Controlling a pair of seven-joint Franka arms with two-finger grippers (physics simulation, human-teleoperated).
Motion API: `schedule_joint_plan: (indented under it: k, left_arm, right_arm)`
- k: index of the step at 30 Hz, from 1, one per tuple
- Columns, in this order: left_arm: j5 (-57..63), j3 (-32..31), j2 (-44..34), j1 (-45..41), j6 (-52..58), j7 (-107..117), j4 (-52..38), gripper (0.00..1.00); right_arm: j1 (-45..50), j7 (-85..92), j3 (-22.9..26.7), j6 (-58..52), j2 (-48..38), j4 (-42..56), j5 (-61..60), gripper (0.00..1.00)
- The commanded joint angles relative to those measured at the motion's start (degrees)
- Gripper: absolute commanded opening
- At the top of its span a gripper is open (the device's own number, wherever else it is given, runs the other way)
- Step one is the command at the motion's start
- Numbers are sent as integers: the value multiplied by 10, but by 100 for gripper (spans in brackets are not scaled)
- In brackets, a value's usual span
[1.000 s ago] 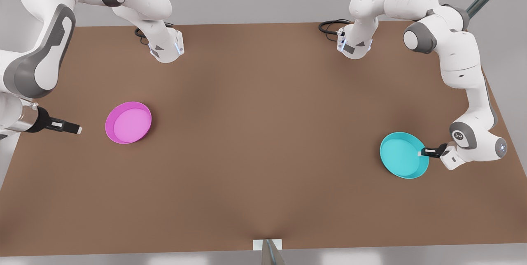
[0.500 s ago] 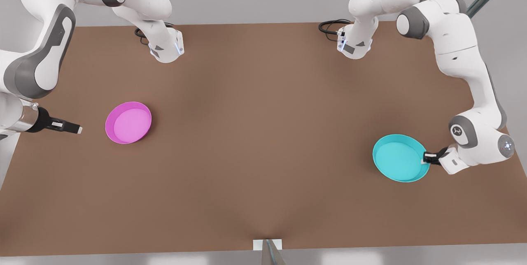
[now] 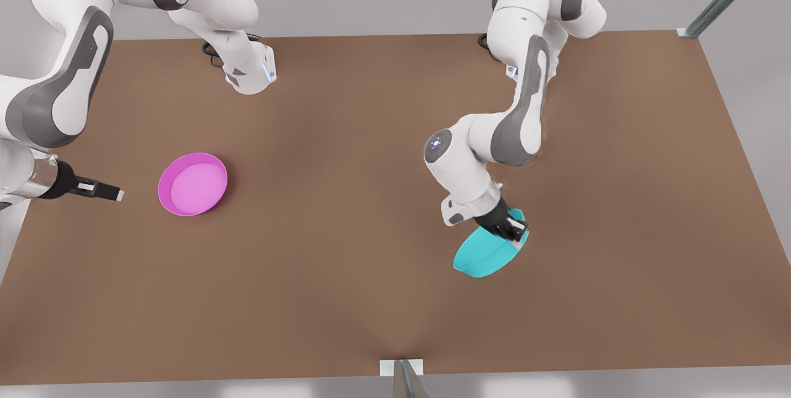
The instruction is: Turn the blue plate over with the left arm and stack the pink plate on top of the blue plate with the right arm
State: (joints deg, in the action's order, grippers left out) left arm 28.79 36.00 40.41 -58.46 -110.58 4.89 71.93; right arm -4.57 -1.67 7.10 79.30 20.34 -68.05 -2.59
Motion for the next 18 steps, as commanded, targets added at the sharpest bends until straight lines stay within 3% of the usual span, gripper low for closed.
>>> schedule_joint_plan:
  k: [1, 10, 14, 18]
  left_arm:
    - [99, 12, 11, -38, -11, 659, 0, 21]
    - [348, 6, 157, -122, -5, 1152, 11, 21]
    - [385, -44, 182, -126, 18, 1300, 10, 21]
    - [386, -65, 201, -128, 18, 1313, 8, 21]
  right_arm:
    - [0, 0, 0, 0, -1, 0, -1, 100]
    - [-2, 0, 0, 0, -1, -4, -1, 100]
    - [-1, -1, 0, 0, -1, -5, -1, 100]
    - [0, -1, 0, 0, -1, -5, -1, 100]
